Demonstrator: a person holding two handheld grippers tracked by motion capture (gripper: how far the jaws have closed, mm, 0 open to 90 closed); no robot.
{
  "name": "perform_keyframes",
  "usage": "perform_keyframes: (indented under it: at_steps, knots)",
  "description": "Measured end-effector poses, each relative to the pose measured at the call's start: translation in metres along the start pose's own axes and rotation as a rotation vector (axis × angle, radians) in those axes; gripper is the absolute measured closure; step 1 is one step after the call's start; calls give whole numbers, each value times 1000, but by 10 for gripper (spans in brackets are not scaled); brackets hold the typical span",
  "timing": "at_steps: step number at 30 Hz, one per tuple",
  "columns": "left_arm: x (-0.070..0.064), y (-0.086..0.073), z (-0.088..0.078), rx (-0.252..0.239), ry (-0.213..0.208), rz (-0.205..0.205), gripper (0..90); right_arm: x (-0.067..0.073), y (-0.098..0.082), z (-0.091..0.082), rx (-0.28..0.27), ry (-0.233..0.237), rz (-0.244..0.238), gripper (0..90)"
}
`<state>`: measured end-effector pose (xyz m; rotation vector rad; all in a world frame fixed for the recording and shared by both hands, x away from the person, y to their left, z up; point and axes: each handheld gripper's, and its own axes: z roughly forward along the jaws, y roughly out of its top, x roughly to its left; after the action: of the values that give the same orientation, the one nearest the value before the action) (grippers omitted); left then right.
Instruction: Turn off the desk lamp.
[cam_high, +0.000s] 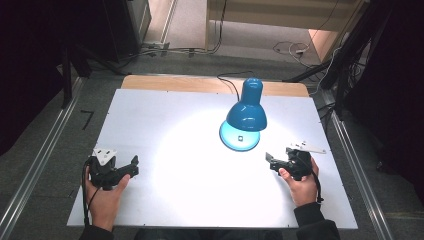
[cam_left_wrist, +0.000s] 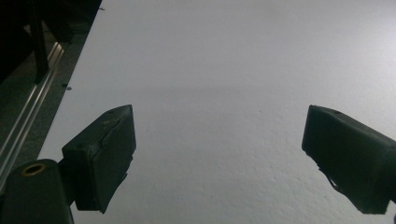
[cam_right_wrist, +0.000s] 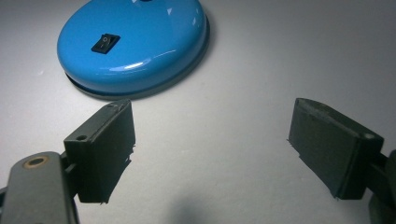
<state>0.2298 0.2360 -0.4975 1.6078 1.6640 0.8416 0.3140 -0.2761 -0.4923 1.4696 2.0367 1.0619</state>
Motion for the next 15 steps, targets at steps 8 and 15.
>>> perform_keyframes:
  at_steps: [8, 15]
  knots:
    - [2, 0, 1, 3, -10, -9, 107, 8, 4, 7, -1, 2, -12, 156]
    - [2, 0, 1, -1, -5, -15, 116, 12, 9, 12, -5, 12, -16, 157]
